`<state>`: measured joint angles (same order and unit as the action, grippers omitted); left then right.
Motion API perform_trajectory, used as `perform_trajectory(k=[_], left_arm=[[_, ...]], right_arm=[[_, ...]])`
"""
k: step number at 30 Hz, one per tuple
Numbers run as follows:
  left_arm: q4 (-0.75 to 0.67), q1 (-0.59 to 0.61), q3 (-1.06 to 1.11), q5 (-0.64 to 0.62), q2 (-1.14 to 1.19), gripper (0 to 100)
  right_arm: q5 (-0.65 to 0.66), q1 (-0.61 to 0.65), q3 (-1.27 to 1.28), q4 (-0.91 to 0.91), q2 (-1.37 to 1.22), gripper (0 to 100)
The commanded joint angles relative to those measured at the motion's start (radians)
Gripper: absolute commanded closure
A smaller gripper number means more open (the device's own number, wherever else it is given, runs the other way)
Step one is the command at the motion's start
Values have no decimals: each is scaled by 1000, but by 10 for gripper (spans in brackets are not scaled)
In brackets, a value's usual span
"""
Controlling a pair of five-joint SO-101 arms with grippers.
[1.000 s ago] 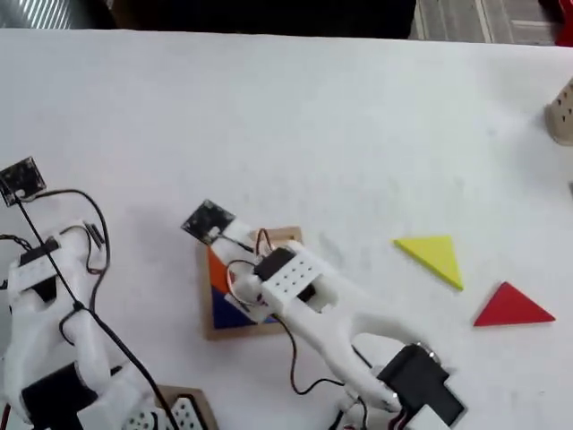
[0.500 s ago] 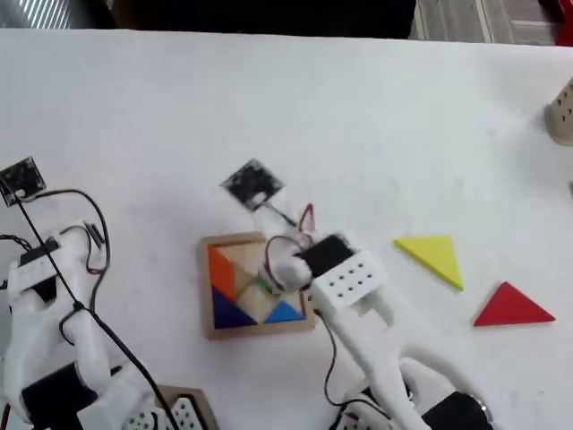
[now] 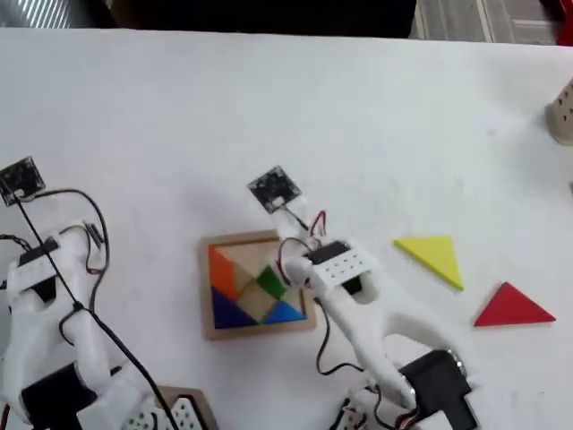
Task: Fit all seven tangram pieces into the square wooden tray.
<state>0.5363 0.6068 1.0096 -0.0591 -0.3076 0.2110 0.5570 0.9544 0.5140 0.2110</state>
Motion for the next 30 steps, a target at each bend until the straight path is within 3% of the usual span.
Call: perform_trajectory(k=[1, 9, 16, 24, 30], left_arm=[[-21, 2, -26, -8, -18, 866], [-21, 2, -26, -8, -18, 866], [-21, 2, -26, -8, -18, 866], [-21, 2, -26, -8, -18, 866], [-21, 2, -26, -8, -18, 866]], right_arm=[[0, 4, -61, 84, 12, 981], [-8, 82, -54, 206, 113, 981], [0, 87, -41, 203, 128, 981], [2, 177, -32, 209, 127, 981], [-5, 94, -37, 234, 177, 981]])
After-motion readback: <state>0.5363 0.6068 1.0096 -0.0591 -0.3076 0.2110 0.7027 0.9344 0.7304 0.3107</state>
